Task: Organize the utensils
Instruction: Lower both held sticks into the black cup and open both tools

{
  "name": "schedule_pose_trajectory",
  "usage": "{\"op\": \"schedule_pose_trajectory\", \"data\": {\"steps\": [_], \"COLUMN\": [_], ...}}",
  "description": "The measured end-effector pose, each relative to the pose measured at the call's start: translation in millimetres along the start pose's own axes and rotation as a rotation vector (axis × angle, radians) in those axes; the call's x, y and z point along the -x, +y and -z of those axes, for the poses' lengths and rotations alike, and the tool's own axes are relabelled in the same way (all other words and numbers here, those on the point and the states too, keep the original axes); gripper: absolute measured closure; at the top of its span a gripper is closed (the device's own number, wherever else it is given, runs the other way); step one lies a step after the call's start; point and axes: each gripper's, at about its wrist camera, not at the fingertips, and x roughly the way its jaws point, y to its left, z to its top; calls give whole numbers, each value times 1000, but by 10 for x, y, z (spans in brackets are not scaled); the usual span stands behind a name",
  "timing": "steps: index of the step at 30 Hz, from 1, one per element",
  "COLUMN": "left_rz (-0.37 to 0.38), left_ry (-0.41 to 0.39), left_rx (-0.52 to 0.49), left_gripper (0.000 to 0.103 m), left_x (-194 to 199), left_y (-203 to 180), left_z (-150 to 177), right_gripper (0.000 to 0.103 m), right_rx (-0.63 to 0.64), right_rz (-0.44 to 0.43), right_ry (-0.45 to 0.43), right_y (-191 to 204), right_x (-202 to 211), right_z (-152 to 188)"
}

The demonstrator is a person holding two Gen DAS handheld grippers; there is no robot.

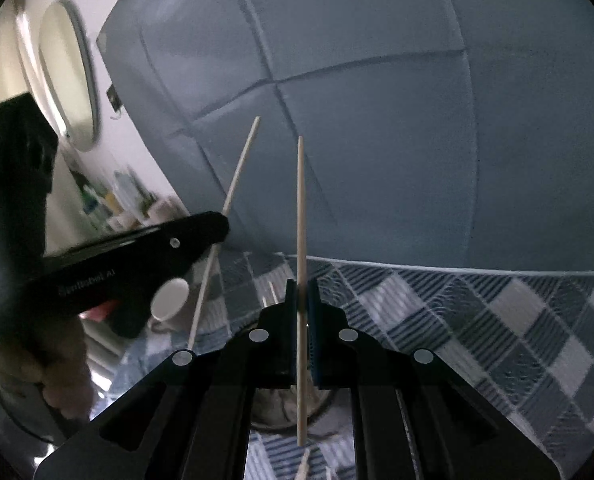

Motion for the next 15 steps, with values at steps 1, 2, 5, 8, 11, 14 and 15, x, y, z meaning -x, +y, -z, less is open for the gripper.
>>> {"op": "schedule_pose_trajectory", "data": {"steps": [1, 2, 5, 8, 11, 14, 15], "left_rz": [8, 14, 27, 50, 67, 91, 92], "left_ry": [-6, -10, -12, -1, -23, -37, -43], "left_rx": [1, 0, 12, 44, 67, 86, 85], "left_gripper": [98, 98, 98, 98, 98, 98, 98], "left_x": [-23, -42, -112, -199, -252, -301, -314], "left_y": [17, 28, 81, 163, 214, 242, 238], "left_z": [8, 13, 48, 116, 213, 294, 314], "right_gripper": [98, 98, 98, 98, 98, 98, 98], "right_rx": [-12, -20, -46, -49, -30, -30, -38], "right_rz": [-11, -20, -56, -81, -89, -88, -88], "right_ry": [-6, -9, -47, -87, -120, -129, -126], "right_y": [-5, -13, -21, -7, 14, -6, -22], "right_x": [-40, -58, -163, -219, -252, -292, -313], "right_z": [10, 18, 48, 80, 137, 223, 268]}}
